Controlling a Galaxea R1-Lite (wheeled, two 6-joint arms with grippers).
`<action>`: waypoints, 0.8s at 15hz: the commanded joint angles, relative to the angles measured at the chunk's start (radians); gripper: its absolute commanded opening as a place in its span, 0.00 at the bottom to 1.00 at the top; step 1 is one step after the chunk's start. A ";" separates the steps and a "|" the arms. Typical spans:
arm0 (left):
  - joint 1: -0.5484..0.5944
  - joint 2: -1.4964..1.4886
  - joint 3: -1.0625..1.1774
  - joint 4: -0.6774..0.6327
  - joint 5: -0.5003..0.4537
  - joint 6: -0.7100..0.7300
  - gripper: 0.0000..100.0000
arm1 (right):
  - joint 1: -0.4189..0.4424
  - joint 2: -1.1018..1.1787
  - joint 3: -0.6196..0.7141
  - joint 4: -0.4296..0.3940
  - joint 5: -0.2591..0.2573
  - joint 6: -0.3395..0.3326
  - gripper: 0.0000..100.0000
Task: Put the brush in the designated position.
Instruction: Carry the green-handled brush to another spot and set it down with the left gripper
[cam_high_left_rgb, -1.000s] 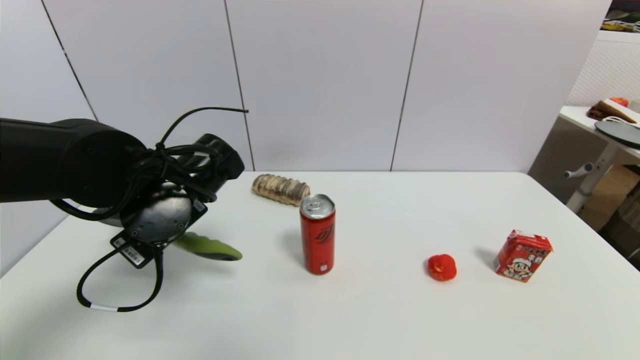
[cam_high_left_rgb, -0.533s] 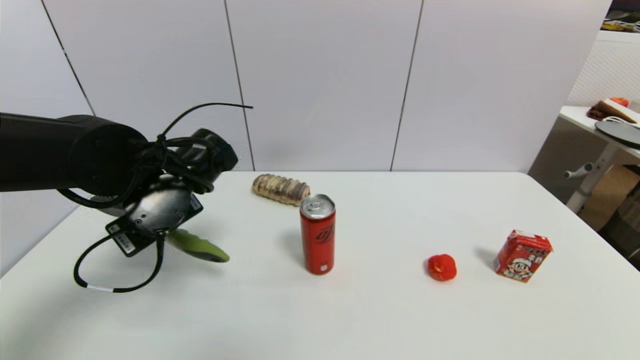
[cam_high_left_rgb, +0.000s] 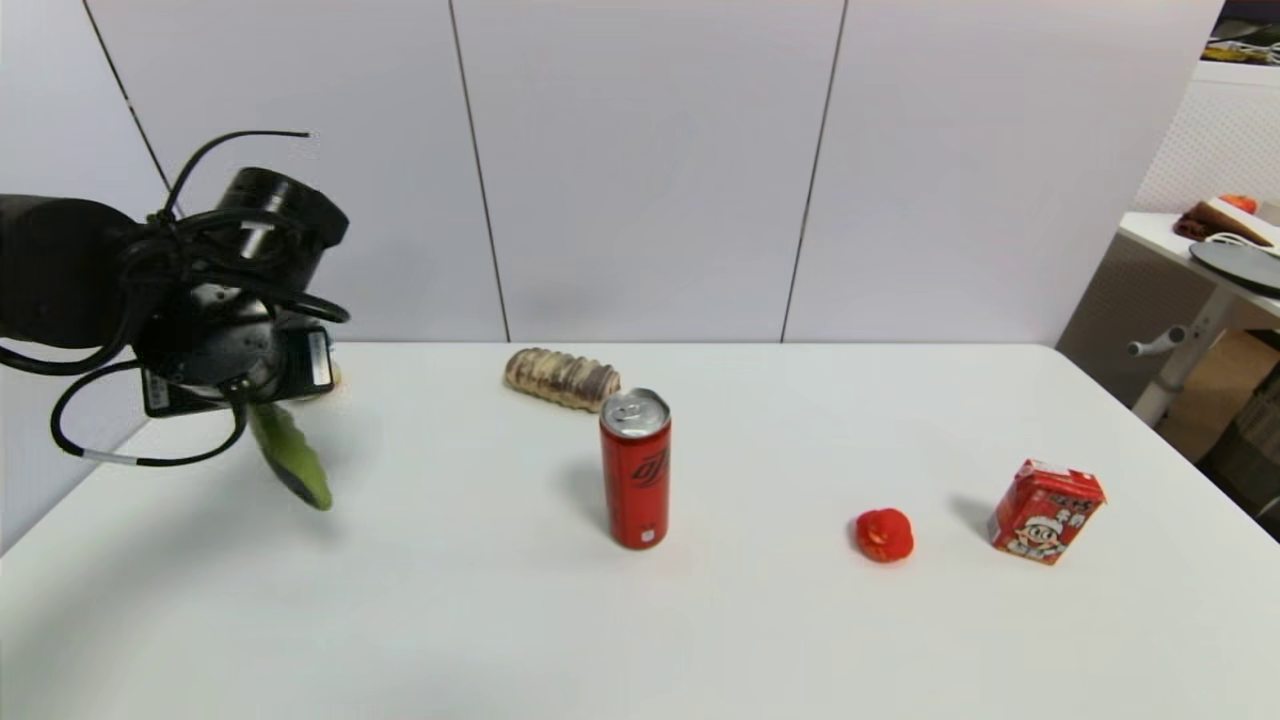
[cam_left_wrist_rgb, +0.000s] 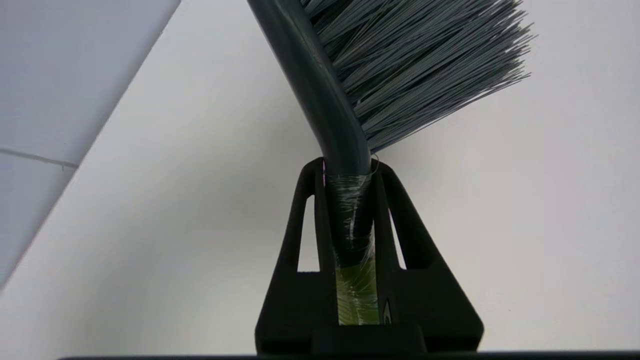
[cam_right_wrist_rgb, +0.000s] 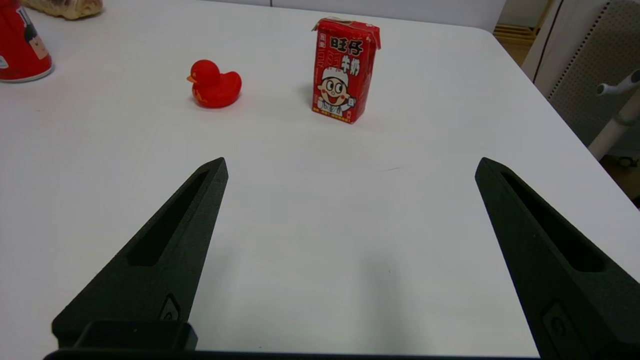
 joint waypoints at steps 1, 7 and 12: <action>0.040 -0.018 -0.007 -0.029 -0.149 0.338 0.00 | 0.000 0.001 0.002 0.000 0.001 0.000 1.00; 0.062 -0.013 -0.041 -0.071 -0.338 0.734 0.00 | 0.000 0.001 0.002 0.000 0.001 -0.001 1.00; 0.108 0.037 -0.073 -0.071 -0.560 0.987 0.00 | 0.000 0.001 0.002 0.000 0.001 -0.001 1.00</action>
